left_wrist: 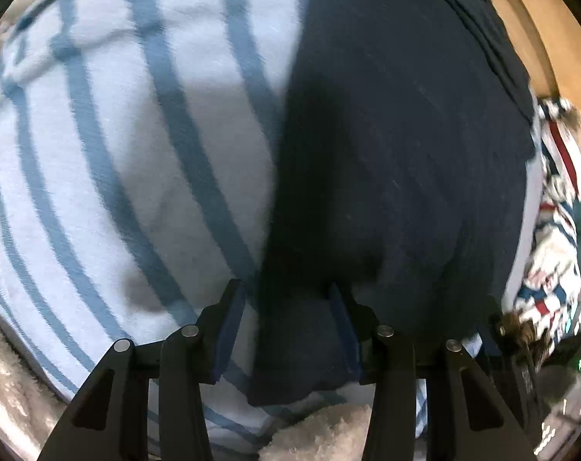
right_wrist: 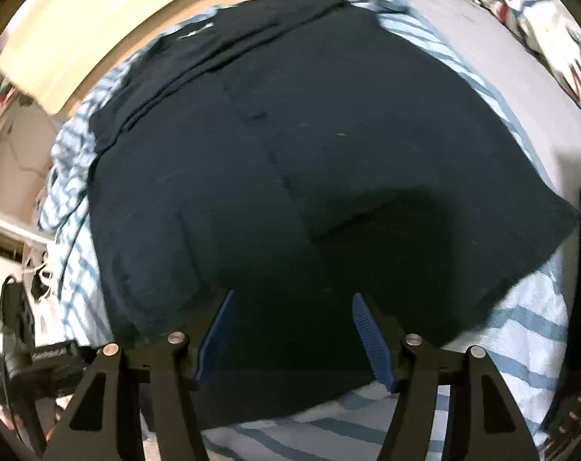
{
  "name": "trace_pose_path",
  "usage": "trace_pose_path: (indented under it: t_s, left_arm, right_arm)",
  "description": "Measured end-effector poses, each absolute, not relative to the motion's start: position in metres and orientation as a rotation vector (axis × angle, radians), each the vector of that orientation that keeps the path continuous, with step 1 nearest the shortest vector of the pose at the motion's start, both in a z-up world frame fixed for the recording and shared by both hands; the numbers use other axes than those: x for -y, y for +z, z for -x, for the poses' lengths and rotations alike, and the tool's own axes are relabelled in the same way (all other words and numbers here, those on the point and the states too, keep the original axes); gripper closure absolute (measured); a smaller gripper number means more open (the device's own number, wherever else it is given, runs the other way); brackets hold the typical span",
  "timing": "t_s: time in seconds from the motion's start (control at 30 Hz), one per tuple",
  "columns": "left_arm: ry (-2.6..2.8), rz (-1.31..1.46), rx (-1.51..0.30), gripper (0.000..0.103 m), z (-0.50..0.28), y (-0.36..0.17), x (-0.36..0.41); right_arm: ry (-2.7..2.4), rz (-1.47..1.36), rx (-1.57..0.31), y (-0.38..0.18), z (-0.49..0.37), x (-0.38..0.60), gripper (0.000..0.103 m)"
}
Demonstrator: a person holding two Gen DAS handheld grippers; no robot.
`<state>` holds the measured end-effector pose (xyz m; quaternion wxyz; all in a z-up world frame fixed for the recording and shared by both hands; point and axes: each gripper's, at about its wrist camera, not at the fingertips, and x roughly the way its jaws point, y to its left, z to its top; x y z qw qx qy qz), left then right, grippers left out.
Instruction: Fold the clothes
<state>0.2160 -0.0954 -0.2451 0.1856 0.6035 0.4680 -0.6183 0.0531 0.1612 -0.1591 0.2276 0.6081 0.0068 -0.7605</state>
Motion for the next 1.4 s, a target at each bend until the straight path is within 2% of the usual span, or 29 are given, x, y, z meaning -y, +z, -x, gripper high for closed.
trace_pose_path:
  t_s: [0.07,0.1,0.13,0.2,0.37,0.53,0.73,0.9,0.97,1.0,1.03,1.07,1.1,1.17,1.2,1.27,1.3,1.33,1.4]
  left_arm:
    - [-1.745,-1.694,-1.316,0.056,-0.215,-0.246,0.091]
    - [-1.745,-1.671,-1.306,0.061,-0.215,-0.245,0.091]
    - [-1.751,-1.644,-1.297,0.076,-0.215,-0.243,0.09]
    - [-1.791,-1.589,-1.314,0.094,-0.214,-0.237,0.092]
    - [-1.861,-1.457,-1.464,0.097,-0.213,-0.221,0.099]
    - [-1.949,-1.43,-1.528,0.097,-0.194,-0.204,0.098]
    - [-1.933,-1.474,-1.474,0.097,-0.188,-0.201,0.101]
    - [-1.804,-1.596,-1.351,0.097,-0.196,-0.214,0.096]
    - [-1.751,-1.614,-1.313,0.089,-0.205,-0.22,0.096]
    - [-1.737,-1.622,-1.307,0.072,-0.209,-0.223,0.096]
    - [-1.733,-1.631,-1.305,0.049,-0.212,-0.226,0.094]
    - [-1.742,-1.637,-1.309,0.041,-0.214,-0.229,0.092]
    - [-1.749,-1.65,-1.315,0.037,-0.215,-0.232,0.088]
    - [-1.748,-1.715,-1.334,0.037,-0.216,-0.24,0.078]
    - [-1.737,-1.734,-1.355,0.039,-0.216,-0.244,0.074]
    - [-1.712,-1.756,-1.356,0.062,-0.216,-0.25,0.066]
    - [-1.71,-1.761,-1.348,0.081,-0.216,-0.251,0.063]
    - [-1.722,-1.759,-1.345,0.093,-0.215,-0.251,0.061]
    - [-1.75,-1.768,-1.346,0.093,-0.213,-0.248,0.06]
  right_arm:
    - [-2.104,-1.691,0.001,-0.162,-0.052,-0.168,0.036]
    - [-2.099,-1.696,0.016,-0.163,-0.053,-0.171,0.036]
    - [-2.094,-1.701,0.031,-0.164,-0.053,-0.173,0.036]
    - [-2.08,-1.69,0.036,-0.164,-0.055,-0.174,0.036]
    - [-2.087,-1.627,-0.144,-0.157,-0.065,-0.158,0.036]
    - [-1.94,-1.527,-0.16,-0.149,-0.078,-0.138,0.036]
    - [-1.863,-1.537,-0.196,-0.155,-0.088,-0.128,0.036]
    - [-1.986,-1.664,-0.084,-0.166,-0.062,-0.163,0.036]
    - [-2.088,-1.686,0.001,-0.162,-0.047,-0.188,0.036]
    - [-2.145,-1.695,0.044,-0.159,-0.039,-0.201,0.036]
    - [-2.203,-1.707,0.081,-0.156,-0.033,-0.212,0.035]
    - [-2.261,-1.718,0.12,-0.153,-0.027,-0.224,0.033]
    - [-2.318,-1.728,0.16,-0.151,-0.02,-0.236,0.032]
    - [-2.409,-1.756,0.209,-0.15,-0.011,-0.254,0.026]
    - [-2.448,-1.773,0.224,-0.15,-0.007,-0.261,0.026]
    - [-2.476,-1.813,0.241,-0.155,0.0,-0.275,0.026]
    - [-2.471,-1.836,0.242,-0.16,0.003,-0.279,0.026]
    - [-2.456,-1.867,0.226,-0.167,0.005,-0.274,0.026]
    - [-2.445,-1.915,0.192,-0.178,0.011,-0.27,0.026]
